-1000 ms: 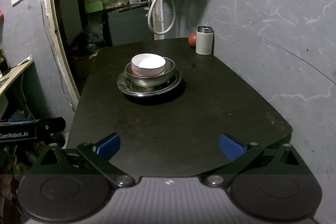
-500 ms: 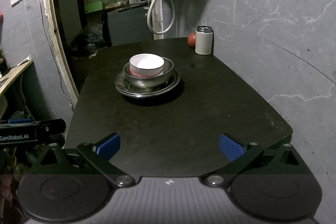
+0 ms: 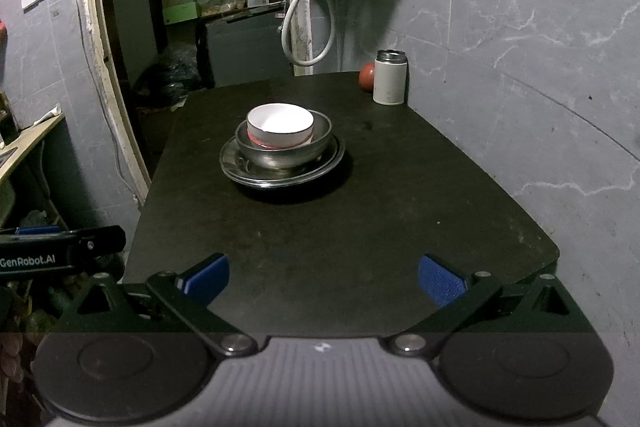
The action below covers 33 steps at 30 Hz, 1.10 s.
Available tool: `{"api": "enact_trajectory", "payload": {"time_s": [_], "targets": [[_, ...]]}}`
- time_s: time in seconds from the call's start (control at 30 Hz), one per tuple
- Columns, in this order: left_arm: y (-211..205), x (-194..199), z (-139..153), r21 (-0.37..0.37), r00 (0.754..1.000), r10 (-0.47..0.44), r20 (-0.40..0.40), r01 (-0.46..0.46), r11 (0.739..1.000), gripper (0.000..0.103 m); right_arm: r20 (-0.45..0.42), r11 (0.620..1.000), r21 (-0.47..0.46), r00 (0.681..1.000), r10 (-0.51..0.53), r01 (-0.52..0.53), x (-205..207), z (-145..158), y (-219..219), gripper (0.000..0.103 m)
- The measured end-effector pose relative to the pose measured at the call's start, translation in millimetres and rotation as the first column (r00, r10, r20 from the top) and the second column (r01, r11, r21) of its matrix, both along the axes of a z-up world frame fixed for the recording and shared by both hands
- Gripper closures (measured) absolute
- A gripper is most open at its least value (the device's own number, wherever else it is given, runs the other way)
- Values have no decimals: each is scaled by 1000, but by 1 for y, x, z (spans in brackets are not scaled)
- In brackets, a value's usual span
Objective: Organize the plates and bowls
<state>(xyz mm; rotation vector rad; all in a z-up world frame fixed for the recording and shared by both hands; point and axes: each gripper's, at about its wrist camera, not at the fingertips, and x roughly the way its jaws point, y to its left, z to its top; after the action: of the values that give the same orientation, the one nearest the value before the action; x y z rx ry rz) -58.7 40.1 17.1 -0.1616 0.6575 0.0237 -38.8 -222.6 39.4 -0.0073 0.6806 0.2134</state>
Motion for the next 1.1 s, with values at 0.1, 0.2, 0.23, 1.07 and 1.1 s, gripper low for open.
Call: {"api": "enact_trajectory", "payload": {"time_s": [0.1,0.2,0.23,1.07,1.1], "targets": [[0,0,0,1,1000,-1,0,1,1000,1,1,1000,-1,1000,-2,2,-1,0,1,0],[0,1,0,3,1000,-3,0,3,1000,1,1,1000,-1,1000,-2,2,0,0,1,0],[0,1,0,3,1000,-3,1,3,1000,1,1,1000,-1,1000,-2,2,0,0,1,0],[-1,3,1,8,1000,-9,1,8,1000,1,3,1000,-2,1000,-2,2,1,1,1,0],[-1,3,1,8,1000,-8,1,8,1000,1,3,1000,-1,1000,-1,1,1,1,1,0]]}}
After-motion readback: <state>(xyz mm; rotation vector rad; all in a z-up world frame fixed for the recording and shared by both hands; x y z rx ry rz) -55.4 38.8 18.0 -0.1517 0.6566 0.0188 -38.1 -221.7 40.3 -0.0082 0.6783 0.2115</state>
